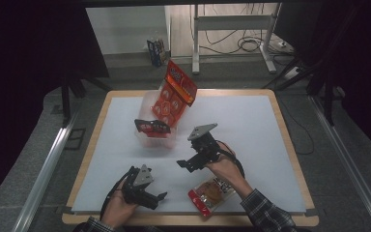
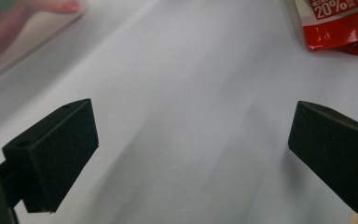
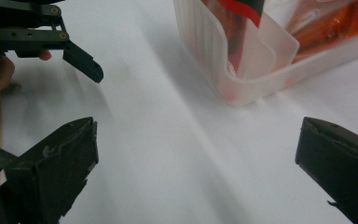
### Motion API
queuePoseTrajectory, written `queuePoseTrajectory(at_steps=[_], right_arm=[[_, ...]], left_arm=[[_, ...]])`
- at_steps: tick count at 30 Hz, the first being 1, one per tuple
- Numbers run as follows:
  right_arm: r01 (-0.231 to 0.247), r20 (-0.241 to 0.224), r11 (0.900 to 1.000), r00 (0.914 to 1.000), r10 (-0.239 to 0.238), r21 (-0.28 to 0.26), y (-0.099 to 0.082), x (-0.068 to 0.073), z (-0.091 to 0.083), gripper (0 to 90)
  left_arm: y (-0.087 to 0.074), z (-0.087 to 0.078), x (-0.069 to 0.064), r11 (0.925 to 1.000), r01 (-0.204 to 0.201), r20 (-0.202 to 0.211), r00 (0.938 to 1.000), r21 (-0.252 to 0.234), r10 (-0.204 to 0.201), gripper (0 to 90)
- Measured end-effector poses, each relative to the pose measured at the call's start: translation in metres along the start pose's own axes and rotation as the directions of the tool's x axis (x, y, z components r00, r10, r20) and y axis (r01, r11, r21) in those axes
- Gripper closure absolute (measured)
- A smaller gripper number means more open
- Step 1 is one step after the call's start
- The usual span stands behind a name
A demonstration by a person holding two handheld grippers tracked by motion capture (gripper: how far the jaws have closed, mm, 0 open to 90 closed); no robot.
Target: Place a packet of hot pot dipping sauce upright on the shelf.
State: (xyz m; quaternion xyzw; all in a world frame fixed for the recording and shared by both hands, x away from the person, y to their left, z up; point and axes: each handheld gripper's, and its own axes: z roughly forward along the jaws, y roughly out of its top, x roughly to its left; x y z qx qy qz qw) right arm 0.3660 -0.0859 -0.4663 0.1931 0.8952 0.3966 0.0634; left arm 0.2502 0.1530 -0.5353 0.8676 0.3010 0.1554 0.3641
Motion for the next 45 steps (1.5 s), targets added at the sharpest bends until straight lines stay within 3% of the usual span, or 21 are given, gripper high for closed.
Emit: queuePoseTrajectory(at_steps=[8,17,25,31,38,45], right_arm=[[-0.039,0.014,0.9992,0.9992,0.039,-0.014,-0.01,-0.004,-0.014,0.0],[-0.043,0.036,0.999,0.9984,0.044,-0.009,-0.025,-0.003,-0.025,0.0],[-0.041,0.047,0.9991,0.9981,0.041,-0.007,-0.041,0.002,-0.037,0.0],[-0.029,0.066,0.9996,0.9974,0.029,-0.001,-0.052,0.009,-0.045,0.0],[-0.023,0.079,0.9997,0.9966,0.024,-0.01,-0.062,0.015,-0.055,0.0],[-0.043,0.085,0.999,0.9955,0.043,-0.01,-0.072,0.017,-0.063,0.0]], left_arm=[[0.0,-0.001,0.001,0.9995,0.024,0.017,0.9996,-0.02,-0.023,1.5],[0.0,0.001,-0.001,0.9998,-0.008,0.005,1.0,-0.018,0.008,1.8],[0.004,0.0,-0.005,0.9996,0.028,0.024,0.9993,-0.009,-0.027,1.6],[0.007,-0.003,-0.008,0.9994,0.03,0.051,0.9983,-0.016,-0.029,1.5],[0.013,-0.007,-0.014,0.9989,0.019,0.058,0.9982,-0.044,-0.016,5.7],[0.019,-0.007,-0.022,0.9979,-0.002,0.094,0.9955,-0.064,0.008,13.8]])
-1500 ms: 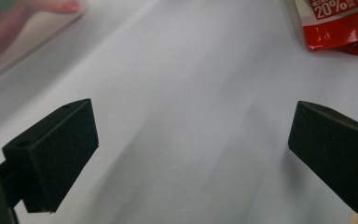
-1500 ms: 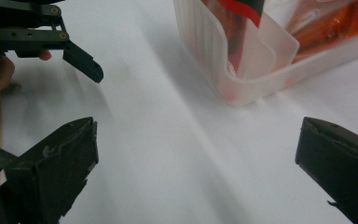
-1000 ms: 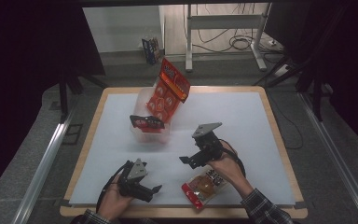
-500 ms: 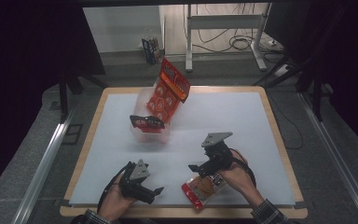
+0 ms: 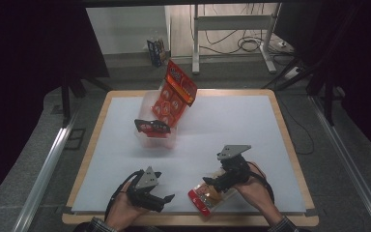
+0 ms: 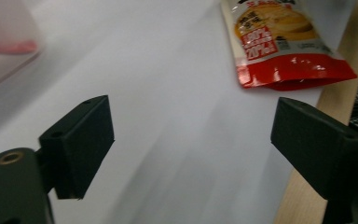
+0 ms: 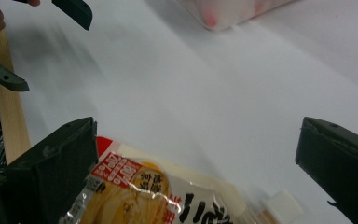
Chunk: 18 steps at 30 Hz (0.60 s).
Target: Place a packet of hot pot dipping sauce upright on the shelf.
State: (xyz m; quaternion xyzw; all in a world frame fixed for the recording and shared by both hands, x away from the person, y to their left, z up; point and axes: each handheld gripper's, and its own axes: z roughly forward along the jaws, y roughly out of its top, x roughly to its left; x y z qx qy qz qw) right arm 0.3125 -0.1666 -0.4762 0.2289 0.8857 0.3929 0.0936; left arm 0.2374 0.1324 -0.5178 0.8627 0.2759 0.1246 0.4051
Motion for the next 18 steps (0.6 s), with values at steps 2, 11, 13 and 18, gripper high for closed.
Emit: queuePoseTrajectory(at_steps=[2,11,13,18], right_arm=[[-0.006,0.005,1.0,1.0,0.006,0.006,-0.004,0.0,-0.002,0.0],[-0.042,0.039,0.9991,0.9984,0.042,0.001,-0.019,-0.004,-0.016,0.0],[-0.052,0.049,0.9986,0.9975,0.052,-0.003,-0.022,-0.005,-0.02,0.0],[-0.081,0.06,0.9965,0.9948,0.082,-0.022,-0.03,-0.006,-0.026,0.0]], left_arm=[[0.003,0.001,-0.003,0.9999,-0.013,0.011,0.9999,-0.003,0.013,16.8],[0.012,0.006,-0.013,0.9993,-0.015,0.065,0.9977,-0.033,0.017,28.0],[0.015,0.008,-0.015,0.9992,-0.011,0.082,0.9966,-0.039,0.014,30.6],[0.022,0.013,-0.023,0.9985,-0.014,0.118,0.9928,-0.053,0.02,39.9]])
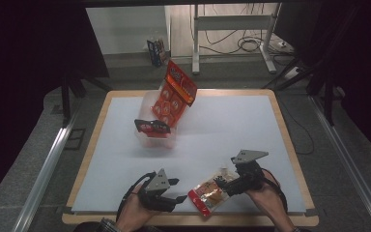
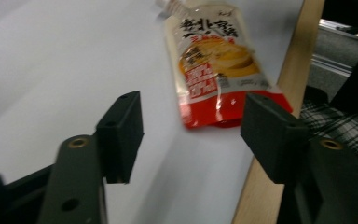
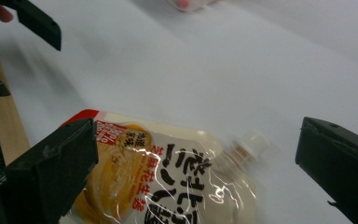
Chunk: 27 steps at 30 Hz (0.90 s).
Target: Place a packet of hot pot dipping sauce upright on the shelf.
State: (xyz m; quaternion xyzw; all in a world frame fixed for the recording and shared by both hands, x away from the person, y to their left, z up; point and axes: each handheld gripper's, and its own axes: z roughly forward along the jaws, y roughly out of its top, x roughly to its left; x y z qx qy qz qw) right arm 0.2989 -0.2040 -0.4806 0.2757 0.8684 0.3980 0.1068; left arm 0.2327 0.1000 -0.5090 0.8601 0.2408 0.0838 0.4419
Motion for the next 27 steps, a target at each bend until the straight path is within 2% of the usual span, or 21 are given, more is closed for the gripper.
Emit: queuePoseTrajectory(at_steps=[5,9,11,16,21,27], right_arm=[[-0.015,0.02,0.9999,0.9997,0.015,0.004,-0.007,-0.001,-0.005,0.0],[-0.037,0.021,0.9993,0.9991,0.037,0.009,-0.011,-0.003,-0.011,0.0],[-0.055,0.015,0.9983,0.9984,0.055,0.015,-0.013,-0.004,-0.014,0.0],[-0.067,0.04,0.9975,0.997,0.066,0.021,-0.02,-0.006,-0.019,0.2],[-0.061,0.058,0.997,0.9966,0.058,0.047,-0.026,-0.006,-0.022,0.0],[-0.082,0.043,0.9943,0.9959,0.079,0.068,-0.032,-0.007,-0.024,0.0]], left_arm=[[0.008,0.008,-0.007,0.9999,-0.004,0.045,0.999,-0.014,0.005,51.7],[0.013,0.016,-0.013,0.9996,-0.023,0.069,0.9973,-0.017,0.024,62.7],[0.015,0.02,-0.017,0.9992,-0.038,0.08,0.9961,-0.013,0.039,68.3],[0.019,0.033,-0.025,0.9972,-0.073,0.091,0.9934,0.017,0.071,79.8],[0.019,0.045,-0.027,0.9966,-0.075,0.086,0.9937,0.035,0.072,83.8],[0.017,0.059,-0.025,0.9986,-0.044,0.079,0.996,0.031,0.041,84.4]])
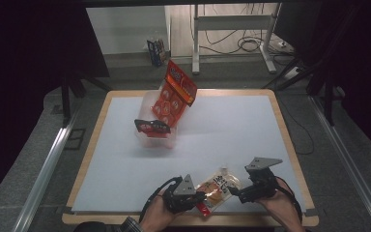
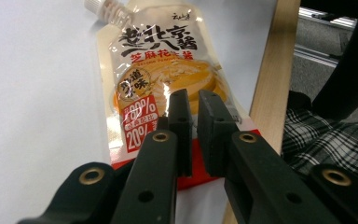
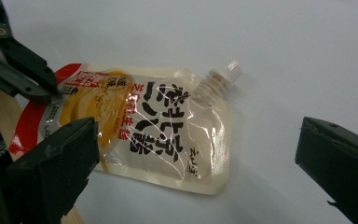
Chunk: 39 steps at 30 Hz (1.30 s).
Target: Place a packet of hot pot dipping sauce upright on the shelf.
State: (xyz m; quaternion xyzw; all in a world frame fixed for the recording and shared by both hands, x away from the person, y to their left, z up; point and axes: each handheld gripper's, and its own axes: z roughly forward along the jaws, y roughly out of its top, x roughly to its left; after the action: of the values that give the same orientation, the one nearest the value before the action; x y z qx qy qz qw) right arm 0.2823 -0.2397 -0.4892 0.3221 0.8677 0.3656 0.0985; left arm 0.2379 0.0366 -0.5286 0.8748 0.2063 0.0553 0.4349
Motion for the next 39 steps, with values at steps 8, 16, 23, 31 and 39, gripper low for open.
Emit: queuePoseTrajectory(at_steps=[8,16,23,31,39], right_arm=[[0.013,0.001,0.9999,0.9999,-0.013,0.009,-0.002,0.001,-0.001,0.0],[-0.008,-0.012,0.9995,0.9999,0.008,0.032,-0.005,-0.001,0.002,1.4],[-0.025,-0.041,0.9977,0.9987,0.028,0.063,-0.005,0.001,0.011,6.9],[-0.045,-0.132,0.9921,0.9894,0.061,0.117,-0.001,0.003,0.032,14.2],[-0.106,-0.19,0.9873,0.9736,0.127,0.119,0.002,-0.002,0.036,23.9]], left_arm=[[-0.004,0.005,0.003,0.9994,0.027,0.007,0.9996,0.021,-0.028,89.9],[-0.008,0.006,0.006,0.9961,0.059,0.018,0.998,0.066,-0.061,90.0],[-0.009,0.007,0.004,0.9956,0.056,0.004,0.9984,0.075,-0.057,90.0],[-0.01,0.007,0.006,0.9953,0.064,0.016,0.9977,0.072,-0.066,90.0],[-0.009,0.007,0.005,0.9954,0.061,0.013,0.998,0.073,-0.062,90.0]])
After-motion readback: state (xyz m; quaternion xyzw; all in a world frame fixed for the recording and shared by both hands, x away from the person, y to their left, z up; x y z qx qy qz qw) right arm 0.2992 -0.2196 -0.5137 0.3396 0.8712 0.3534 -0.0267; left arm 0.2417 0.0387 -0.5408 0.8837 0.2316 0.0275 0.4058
